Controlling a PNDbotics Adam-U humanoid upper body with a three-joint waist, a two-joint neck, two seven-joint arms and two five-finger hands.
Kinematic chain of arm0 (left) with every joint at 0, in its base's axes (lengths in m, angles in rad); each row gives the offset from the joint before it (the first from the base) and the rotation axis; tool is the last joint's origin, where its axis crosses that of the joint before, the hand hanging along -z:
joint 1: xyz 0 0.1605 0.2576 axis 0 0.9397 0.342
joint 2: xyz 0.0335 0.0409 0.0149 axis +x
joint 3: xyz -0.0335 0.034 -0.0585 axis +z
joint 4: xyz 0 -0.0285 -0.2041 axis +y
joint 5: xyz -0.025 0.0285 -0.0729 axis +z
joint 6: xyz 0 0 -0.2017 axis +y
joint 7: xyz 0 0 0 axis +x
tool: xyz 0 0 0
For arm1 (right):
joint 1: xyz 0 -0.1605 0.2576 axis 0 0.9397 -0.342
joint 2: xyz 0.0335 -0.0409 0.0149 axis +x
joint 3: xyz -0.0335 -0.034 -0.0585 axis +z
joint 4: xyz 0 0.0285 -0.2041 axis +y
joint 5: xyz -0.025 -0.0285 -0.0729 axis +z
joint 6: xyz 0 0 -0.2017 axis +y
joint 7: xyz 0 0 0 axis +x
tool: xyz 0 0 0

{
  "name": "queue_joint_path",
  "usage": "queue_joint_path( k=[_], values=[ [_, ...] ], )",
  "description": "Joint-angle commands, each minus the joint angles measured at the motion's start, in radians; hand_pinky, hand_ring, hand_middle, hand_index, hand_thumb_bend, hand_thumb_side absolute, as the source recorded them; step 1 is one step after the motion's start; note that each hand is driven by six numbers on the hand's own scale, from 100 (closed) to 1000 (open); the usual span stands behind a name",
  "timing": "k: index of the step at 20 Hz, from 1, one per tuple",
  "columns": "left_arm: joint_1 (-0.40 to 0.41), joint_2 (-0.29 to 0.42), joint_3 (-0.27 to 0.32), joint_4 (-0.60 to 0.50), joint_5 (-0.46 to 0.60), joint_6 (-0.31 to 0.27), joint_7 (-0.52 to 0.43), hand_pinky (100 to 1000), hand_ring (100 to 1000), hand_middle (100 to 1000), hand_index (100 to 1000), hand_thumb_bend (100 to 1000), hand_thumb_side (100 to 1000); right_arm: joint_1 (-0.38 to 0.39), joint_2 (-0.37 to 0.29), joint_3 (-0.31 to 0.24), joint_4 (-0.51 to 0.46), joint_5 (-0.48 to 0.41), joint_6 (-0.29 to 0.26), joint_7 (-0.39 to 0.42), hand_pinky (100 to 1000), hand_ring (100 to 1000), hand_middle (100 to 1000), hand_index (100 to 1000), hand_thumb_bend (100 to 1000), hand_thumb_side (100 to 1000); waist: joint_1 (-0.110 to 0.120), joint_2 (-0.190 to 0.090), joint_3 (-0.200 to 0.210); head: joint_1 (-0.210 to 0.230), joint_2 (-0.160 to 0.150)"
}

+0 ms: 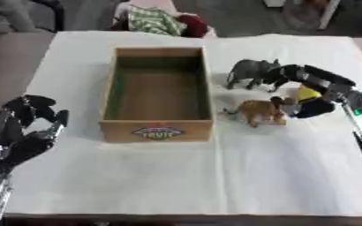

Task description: Pick up objects on the table and place them in the box.

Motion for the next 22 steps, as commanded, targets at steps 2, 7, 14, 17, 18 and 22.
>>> queue_joint_path(
  k=[2, 7, 14, 17, 18, 22],
  values=[
    [-0.006, 0.018, 0.002, -0.018, 0.001, 0.000, -0.002, 751, 489, 448, 625, 323, 100, 0.004, -0.042, 0.003, -0.041, -0.032, -0.057, 0.088, 810, 840, 782, 903, 100, 121, -0.001, -0.015, -0.002, -0.001, -0.002],
    [-0.006, 0.019, 0.003, -0.019, 0.001, 0.000, -0.001, 751, 489, 448, 625, 322, 100, 0.025, -0.049, 0.023, -0.024, 0.000, -0.079, 0.123, 820, 849, 796, 908, 100, 181, -0.003, -0.015, -0.001, -0.001, -0.002],
    [-0.006, 0.019, 0.001, -0.018, 0.002, 0.000, -0.002, 751, 489, 448, 625, 323, 100, 0.031, -0.032, 0.054, 0.000, 0.131, -0.145, 0.108, 834, 861, 813, 916, 100, 225, -0.004, -0.017, -0.001, -0.003, -0.004],
    [-0.006, 0.018, 0.001, -0.018, 0.002, 0.000, -0.002, 751, 489, 448, 625, 323, 100, 0.028, -0.027, 0.060, 0.002, 0.174, -0.171, 0.097, 838, 864, 813, 917, 100, 241, -0.004, -0.017, 0.000, -0.003, -0.004],
    [-0.006, 0.018, 0.001, -0.018, 0.002, 0.000, -0.002, 751, 489, 448, 625, 322, 100, 0.026, -0.026, 0.062, 0.002, 0.190, -0.181, 0.095, 843, 864, 812, 917, 100, 261, -0.005, -0.017, 0.000, -0.003, -0.004],
    [-0.006, 0.018, 0.001, -0.017, 0.002, 0.000, -0.003, 752, 489, 448, 625, 321, 100, 0.021, -0.023, 0.064, 0.003, 0.250, -0.216, 0.082, 844, 851, 796, 915, 100, 286, -0.006, -0.017, 0.000, -0.004, -0.004]
  ],
)
